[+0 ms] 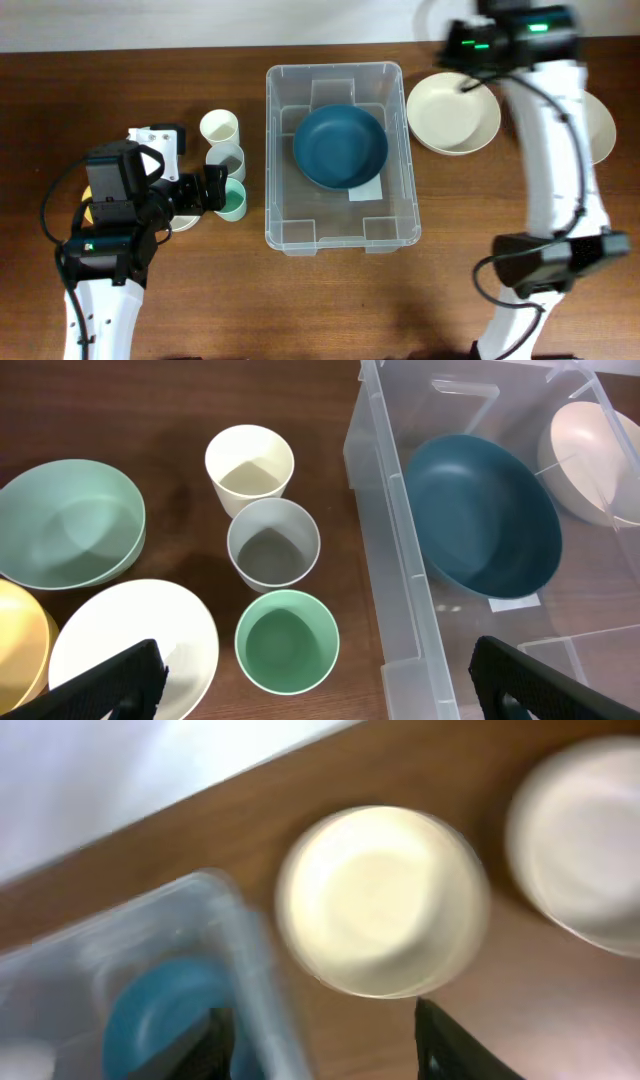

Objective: Pack container
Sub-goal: 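Move the right gripper to the nearer beige bowl and grasp its rim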

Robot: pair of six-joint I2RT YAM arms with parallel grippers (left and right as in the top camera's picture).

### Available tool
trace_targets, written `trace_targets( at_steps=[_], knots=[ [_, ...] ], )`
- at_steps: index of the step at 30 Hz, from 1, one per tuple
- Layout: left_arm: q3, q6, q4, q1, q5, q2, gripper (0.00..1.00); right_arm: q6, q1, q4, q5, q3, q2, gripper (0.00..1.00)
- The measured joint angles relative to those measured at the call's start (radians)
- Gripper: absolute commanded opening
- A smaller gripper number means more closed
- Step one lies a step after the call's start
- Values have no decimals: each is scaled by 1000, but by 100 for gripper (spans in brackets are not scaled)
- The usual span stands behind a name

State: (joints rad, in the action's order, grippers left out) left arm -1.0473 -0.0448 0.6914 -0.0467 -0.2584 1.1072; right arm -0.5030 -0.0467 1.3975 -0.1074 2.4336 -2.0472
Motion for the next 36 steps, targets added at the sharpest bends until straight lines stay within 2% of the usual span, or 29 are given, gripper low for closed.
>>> trace_targets(
  at_steps=[3, 6, 14, 16, 30, 34, 36],
  knots=[
    [0, 0, 0, 0, 0, 0, 99, -93, 91, 31, -5, -56, -5, 57],
    [0, 0, 0, 0, 0, 0, 99, -166, 149, 7, 11, -198, -14, 60],
    [0, 0, 0, 0, 0, 0, 99, -214, 211, -241, 138, -598, -46, 62],
    [0, 0, 0, 0, 0, 0, 99, -217, 213, -289, 153, -640, -49, 63],
    [0, 0, 0, 0, 0, 0, 99, -272, 213, -465, 196, -719, -124, 62],
    [0, 0, 0, 0, 0, 0, 99, -277, 213, -497, 218, -719, -153, 60],
    [0, 0, 0, 0, 0, 0, 99, -280, 213, -507, 225, -719, -164, 56]
  ],
)
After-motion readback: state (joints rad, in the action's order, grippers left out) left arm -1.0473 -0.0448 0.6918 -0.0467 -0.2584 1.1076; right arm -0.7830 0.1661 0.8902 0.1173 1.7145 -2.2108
